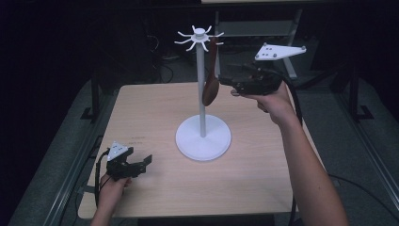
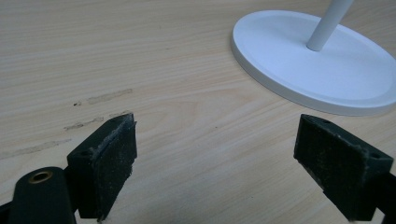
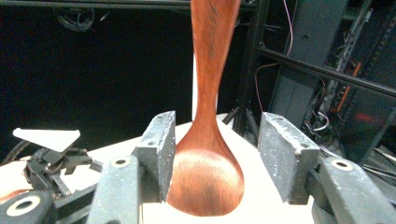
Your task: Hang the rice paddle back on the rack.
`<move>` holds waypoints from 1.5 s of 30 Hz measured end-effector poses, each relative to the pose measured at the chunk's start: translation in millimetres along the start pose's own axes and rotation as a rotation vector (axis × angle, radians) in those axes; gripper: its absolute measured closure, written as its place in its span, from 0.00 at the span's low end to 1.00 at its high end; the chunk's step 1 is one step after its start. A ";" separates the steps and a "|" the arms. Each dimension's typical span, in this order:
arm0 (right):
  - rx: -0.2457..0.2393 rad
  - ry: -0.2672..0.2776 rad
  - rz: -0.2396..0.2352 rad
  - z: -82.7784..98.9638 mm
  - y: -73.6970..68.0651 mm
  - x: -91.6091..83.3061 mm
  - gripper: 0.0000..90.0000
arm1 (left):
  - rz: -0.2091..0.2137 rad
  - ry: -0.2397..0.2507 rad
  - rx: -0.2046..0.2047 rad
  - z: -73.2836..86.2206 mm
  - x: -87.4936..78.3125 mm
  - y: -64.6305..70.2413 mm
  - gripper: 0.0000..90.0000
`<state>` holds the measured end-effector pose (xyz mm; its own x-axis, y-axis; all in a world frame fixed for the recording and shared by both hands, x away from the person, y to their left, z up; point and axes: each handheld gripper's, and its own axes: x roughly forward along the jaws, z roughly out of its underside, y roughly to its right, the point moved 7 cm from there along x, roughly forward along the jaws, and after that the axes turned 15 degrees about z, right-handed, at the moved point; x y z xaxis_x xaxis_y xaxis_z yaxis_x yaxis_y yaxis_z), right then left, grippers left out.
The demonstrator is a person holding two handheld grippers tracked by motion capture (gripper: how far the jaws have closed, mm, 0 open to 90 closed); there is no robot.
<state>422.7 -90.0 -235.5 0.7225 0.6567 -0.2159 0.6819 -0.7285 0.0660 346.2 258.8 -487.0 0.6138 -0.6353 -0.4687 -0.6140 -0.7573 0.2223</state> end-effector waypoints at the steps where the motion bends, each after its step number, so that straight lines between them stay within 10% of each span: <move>1: -0.001 -0.001 0.005 2.7 1.1 -1.1 0.49 | 0.000 0.002 0.001 -0.1 0.0 0.2 0.14; 45: 0.107 -0.246 0.185 172.5 43.1 -40.6 0.32 | -0.011 -0.008 -0.003 3.0 -3.8 2.1 0.14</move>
<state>403.1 -181.7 -391.9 0.7750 0.4541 -0.4395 0.5164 -0.8559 0.0263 341.1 260.1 -487.3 0.6162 -0.6259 -0.4781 -0.6061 -0.7645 0.2197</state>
